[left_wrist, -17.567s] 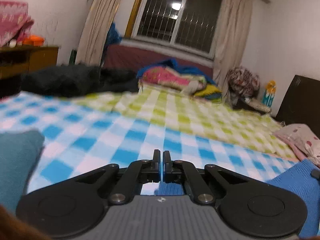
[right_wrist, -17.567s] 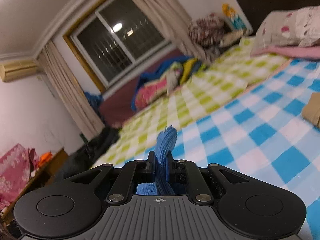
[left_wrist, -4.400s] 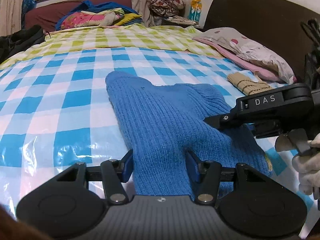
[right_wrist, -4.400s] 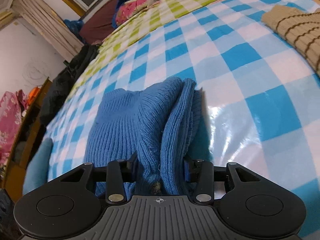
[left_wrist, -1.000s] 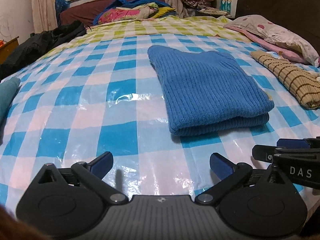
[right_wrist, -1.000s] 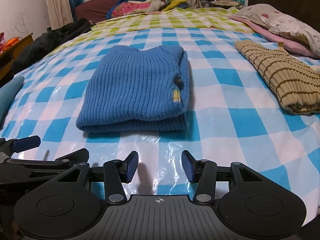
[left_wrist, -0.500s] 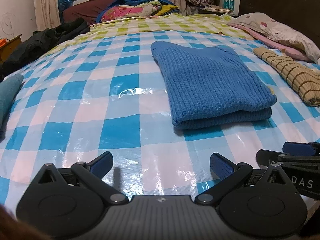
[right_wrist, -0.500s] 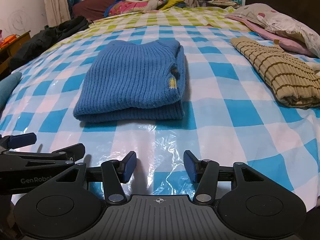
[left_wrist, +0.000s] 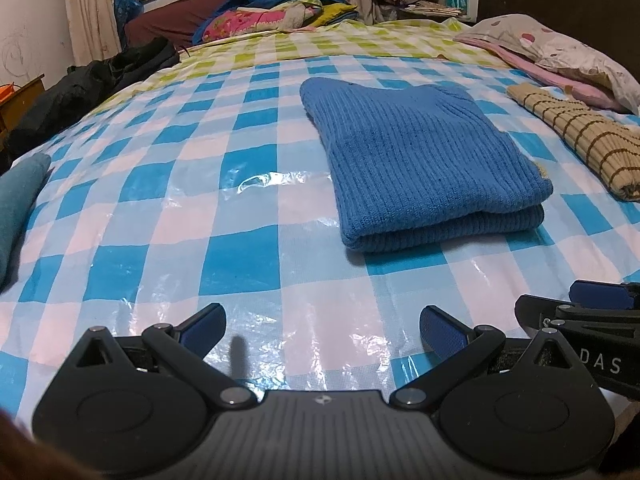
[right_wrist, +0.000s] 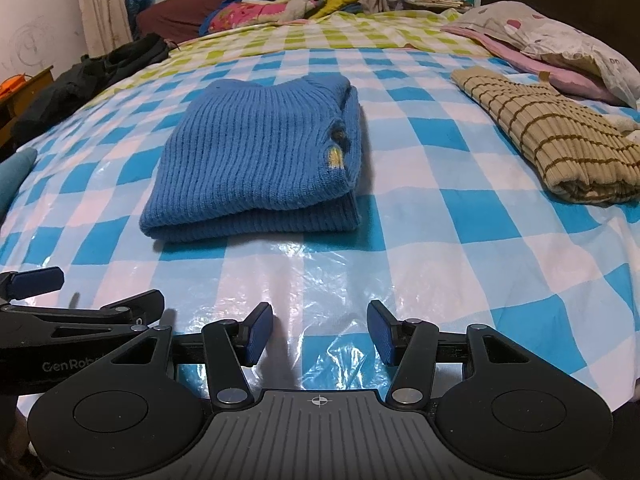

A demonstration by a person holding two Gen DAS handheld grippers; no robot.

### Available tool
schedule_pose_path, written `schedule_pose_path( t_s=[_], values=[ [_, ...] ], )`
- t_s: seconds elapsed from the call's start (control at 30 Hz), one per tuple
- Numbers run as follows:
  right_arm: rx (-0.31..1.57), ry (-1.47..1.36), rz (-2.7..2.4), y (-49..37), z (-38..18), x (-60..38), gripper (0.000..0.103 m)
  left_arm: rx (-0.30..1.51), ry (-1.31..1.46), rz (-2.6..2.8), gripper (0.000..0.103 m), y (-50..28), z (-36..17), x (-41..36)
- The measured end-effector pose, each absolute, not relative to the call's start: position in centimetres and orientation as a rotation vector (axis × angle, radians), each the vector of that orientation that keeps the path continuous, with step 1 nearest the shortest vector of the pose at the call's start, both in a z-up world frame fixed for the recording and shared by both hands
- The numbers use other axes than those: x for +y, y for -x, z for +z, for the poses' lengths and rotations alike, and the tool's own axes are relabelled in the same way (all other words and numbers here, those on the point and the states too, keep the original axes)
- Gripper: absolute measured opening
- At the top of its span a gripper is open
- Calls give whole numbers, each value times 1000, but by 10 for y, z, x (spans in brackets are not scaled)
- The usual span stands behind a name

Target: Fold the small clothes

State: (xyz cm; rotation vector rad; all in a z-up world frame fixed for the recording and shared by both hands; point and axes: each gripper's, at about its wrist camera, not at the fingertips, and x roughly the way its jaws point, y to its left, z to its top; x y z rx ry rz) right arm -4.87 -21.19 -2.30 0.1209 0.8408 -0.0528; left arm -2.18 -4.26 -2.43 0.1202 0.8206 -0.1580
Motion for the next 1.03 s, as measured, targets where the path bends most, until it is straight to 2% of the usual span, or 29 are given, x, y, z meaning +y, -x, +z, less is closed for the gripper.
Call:
schedule_pose_path(
  t_s=[1.03],
  values=[
    [843,-124,-63,48,-23,-211,52,834,-104,-148,103,20,-24,-41]
  ],
)
